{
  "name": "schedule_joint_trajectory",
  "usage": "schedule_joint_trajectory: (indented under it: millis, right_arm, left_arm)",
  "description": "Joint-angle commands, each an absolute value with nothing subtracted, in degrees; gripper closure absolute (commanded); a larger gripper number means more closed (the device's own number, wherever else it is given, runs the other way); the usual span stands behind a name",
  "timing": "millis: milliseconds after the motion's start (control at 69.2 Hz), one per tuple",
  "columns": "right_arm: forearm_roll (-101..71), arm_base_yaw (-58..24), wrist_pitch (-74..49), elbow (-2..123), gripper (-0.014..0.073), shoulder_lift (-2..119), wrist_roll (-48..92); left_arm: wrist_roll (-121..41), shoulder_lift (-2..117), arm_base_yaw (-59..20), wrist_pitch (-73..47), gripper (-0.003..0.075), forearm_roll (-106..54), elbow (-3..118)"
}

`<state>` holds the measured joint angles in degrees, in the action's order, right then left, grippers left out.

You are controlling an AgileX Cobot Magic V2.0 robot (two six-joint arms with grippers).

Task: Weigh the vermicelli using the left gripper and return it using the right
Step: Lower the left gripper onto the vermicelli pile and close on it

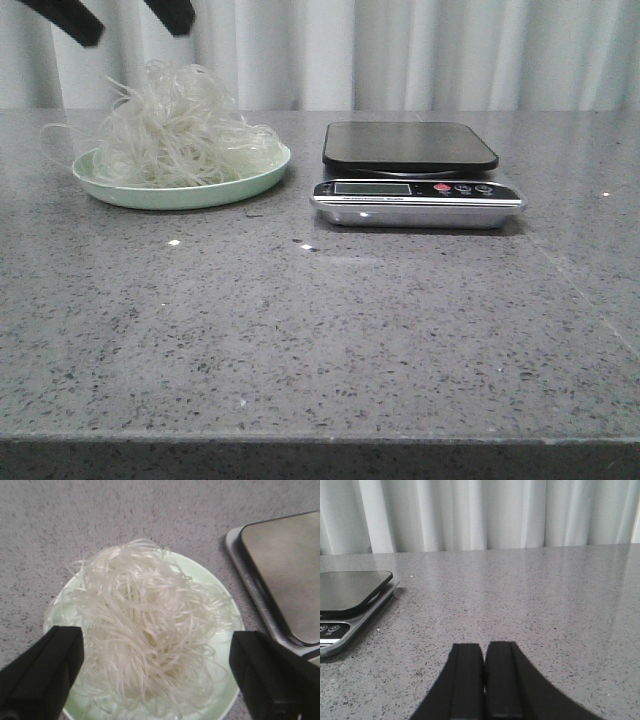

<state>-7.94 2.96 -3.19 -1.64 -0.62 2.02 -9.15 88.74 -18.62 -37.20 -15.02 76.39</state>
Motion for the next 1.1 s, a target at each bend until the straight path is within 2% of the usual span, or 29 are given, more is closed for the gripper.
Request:
schedule_joint_trajectory:
  millis: [0, 621, 708, 766, 809, 824, 838, 997, 1084]
  right_arm:
    - [-7.85, 3.2, 1.4, -1.14, 0.0443, -1.49, 2.29]
    - [-7.85, 3.2, 0.38, -1.14, 0.0443, -1.49, 2.29]
    - [-7.85, 3.2, 0.38, -1.14, 0.0443, -1.49, 2.29]
    - [-7.85, 3.2, 0.38, -1.14, 0.0443, -1.49, 2.29]
    - [-7.85, 3.2, 0.38, -1.14, 0.0443, -1.49, 2.29]
    - [-7.85, 3.2, 0.38, -1.14, 0.0443, -1.49, 2.29]
    - [-7.85, 3.2, 0.38, -1.14, 0.0443, -1.49, 2.29]
    - [-7.85, 3.2, 0.38, -1.14, 0.0443, -1.49, 2.29]
    - [-7.85, 3.2, 0.38, -1.14, 0.0443, -1.49, 2.29]
  left_arm:
    - [-9.17, 89.42, -19.06, -34.08, 0.0085, -16.32, 78.94]
    - [-9.17, 98.26, -19.06, -33.28, 0.01, -16.08, 78.82]
    - [-9.17, 98.26, -19.06, -33.52, 0.0149, -16.08, 78.82]
    - [-9.17, 98.26, -19.06, -33.61, 0.0208, -16.08, 78.82]
    - [-9.17, 98.26, -19.06, -33.93, 0.0285, -16.08, 78.82]
    - [-9.17, 98.26, -19.06, -33.93, 0.0285, -16.08, 78.82]
    - [-9.17, 98.26, -19.06, -34.03, 0.0329, -16.08, 78.82]
    - [-9.17, 98.26, -19.06, -34.84, 0.0594, -16.08, 78.82]
    - [-9.17, 97.92, -19.06, -34.84, 0.0573, -16.08, 78.82]
